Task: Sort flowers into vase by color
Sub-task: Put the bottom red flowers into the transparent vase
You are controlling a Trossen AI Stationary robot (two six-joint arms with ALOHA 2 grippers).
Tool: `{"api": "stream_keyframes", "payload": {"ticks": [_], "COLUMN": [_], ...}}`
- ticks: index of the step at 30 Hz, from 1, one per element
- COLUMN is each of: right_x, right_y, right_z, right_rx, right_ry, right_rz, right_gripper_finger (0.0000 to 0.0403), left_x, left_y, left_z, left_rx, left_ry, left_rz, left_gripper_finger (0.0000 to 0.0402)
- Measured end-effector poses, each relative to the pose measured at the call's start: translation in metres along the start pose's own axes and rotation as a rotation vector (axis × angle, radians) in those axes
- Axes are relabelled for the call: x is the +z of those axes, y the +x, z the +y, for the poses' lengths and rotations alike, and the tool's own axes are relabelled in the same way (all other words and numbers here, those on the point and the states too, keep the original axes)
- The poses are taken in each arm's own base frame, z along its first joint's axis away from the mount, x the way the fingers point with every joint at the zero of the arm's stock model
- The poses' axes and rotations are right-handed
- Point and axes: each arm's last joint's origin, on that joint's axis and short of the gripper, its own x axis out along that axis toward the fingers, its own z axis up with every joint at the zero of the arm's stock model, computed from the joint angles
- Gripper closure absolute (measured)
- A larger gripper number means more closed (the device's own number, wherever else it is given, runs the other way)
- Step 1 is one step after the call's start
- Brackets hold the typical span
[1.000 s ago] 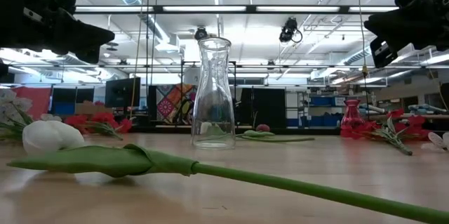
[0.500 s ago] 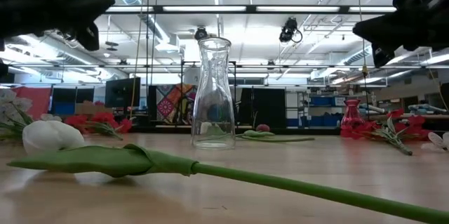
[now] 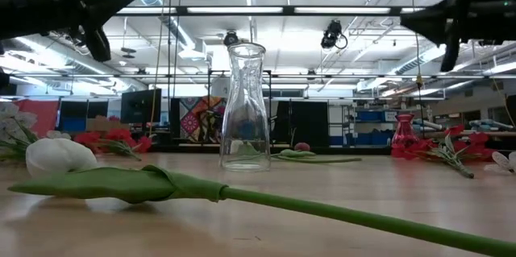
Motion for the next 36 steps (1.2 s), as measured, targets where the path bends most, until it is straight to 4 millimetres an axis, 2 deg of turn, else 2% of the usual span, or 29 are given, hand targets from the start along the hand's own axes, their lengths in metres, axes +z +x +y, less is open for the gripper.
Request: {"api": "stream_keyframes", "payload": {"ticks": [4, 9, 14, 20, 25, 29, 33, 36], "right_x": [0.002, 0.0, -0.011, -0.018, -0.012, -0.007, -0.006, -0.006], "right_y": [0.0, 0.0, 0.004, 0.013, 0.033, 0.054, 0.077, 0.092], "right_z": [-0.005, -0.005, -0.006, 0.002, 0.023, 0.043, 0.054, 0.062], "right_rx": [-0.161, -0.167, -0.139, -0.118, -0.11, -0.122, -0.155, -0.148], "right_ry": [0.04, 0.104, 0.209, 0.263, 0.247, 0.228, 0.206, 0.222], "right_rz": [-0.084, -0.078, 0.023, 0.15, 0.231, 0.262, 0.273, 0.309], "right_gripper_finger": [0.0351, 0.0351, 0.0351, 0.0351, 0.0351, 0.0351, 0.0354, 0.036], "left_x": [0.0, -0.002, -0.008, -0.005, 0.009, 0.018, 0.028, 0.031], "left_y": [0.0, 0.001, 0.007, 0.022, 0.044, 0.062, 0.075, 0.078], "left_z": [0.0, 0.001, 0.004, -0.001, -0.009, -0.011, -0.01, -0.003], "left_rx": [0.016, 0.026, 0.12, 0.197, 0.273, 0.4, 0.549, 0.716], "left_ry": [-0.131, -0.268, -0.24, -0.246, -0.221, -0.171, -0.188, -0.249], "left_rz": [-0.013, 0.004, 0.108, 0.146, 0.171, 0.25, 0.301, 0.342], "left_gripper_finger": [0.0372, 0.0372, 0.0372, 0.0372, 0.0372, 0.0368, 0.0346, 0.0321]}}
